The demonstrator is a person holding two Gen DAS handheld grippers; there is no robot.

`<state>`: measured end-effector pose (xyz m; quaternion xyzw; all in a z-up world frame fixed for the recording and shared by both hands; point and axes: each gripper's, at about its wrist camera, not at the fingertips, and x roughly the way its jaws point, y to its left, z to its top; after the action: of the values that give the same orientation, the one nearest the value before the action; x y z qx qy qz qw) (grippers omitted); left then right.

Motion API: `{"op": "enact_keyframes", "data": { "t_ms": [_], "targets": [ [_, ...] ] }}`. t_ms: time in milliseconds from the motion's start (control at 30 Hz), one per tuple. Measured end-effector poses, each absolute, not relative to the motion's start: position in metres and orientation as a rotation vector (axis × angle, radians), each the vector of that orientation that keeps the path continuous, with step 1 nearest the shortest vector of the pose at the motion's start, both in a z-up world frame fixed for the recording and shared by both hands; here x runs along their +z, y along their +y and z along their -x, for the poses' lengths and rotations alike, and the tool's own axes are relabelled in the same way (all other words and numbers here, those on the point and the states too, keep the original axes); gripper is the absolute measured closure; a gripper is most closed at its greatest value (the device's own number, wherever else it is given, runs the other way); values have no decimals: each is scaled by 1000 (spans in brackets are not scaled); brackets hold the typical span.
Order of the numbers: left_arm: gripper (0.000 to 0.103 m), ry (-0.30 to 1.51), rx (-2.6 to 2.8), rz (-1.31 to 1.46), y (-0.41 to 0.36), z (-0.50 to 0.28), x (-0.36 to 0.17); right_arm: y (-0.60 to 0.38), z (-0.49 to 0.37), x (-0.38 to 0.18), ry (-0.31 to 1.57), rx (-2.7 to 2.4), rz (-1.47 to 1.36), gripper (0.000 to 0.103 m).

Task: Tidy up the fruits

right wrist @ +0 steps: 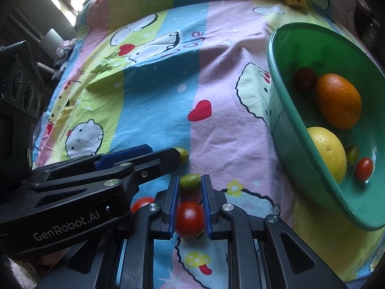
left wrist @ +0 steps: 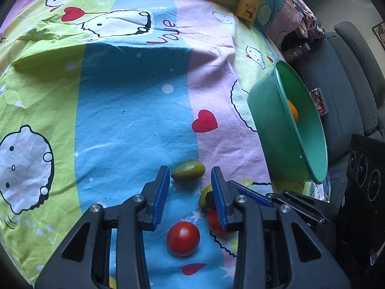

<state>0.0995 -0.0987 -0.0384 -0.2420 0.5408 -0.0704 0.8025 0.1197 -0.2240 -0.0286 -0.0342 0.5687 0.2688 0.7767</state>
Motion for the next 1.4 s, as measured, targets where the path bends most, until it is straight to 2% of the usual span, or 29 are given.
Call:
{"op": "enact_keyframes", "data": {
  "t_ms": [67, 367, 433, 467, 533, 833, 967, 1233, 1300, 1400],
  "targets": [
    [75, 1169, -142, 526, -99, -103, -43, -224, -121, -30, 1237, 585, 67, 83],
    [75, 1133, -123, 551, -99, -101, -42, -214, -119, -37, 1239, 582, 104, 82],
    [80, 1118, -121, 562, -98, -100, -41, -211, -116, -37, 1221, 579, 128, 82],
    [86, 1103, -122, 564, -97, -99, -39, -211, -115, -37, 1209, 575, 137, 82],
    [88, 1096, -129, 576, -95, -97, -37, -209, -114, -36, 1183, 569, 151, 82],
    [85, 1106, -126, 599, -94, -101, -38, -228, -118, -22, 1148, 582, 68, 82],
    [76, 1131, -123, 617, -95, -103, -42, -242, -117, -7, 1111, 596, 21, 82],
    [78, 1115, -109, 562, -105, -108, -41, -264, -114, 20, 1034, 617, -65, 82],
    [83, 1119, -127, 558, -110, -108, -43, -269, -116, 22, 1031, 612, -94, 82],
    [84, 1109, -109, 533, -117, -107, -41, -277, -119, 25, 1022, 589, -127, 82]
  ]
}}
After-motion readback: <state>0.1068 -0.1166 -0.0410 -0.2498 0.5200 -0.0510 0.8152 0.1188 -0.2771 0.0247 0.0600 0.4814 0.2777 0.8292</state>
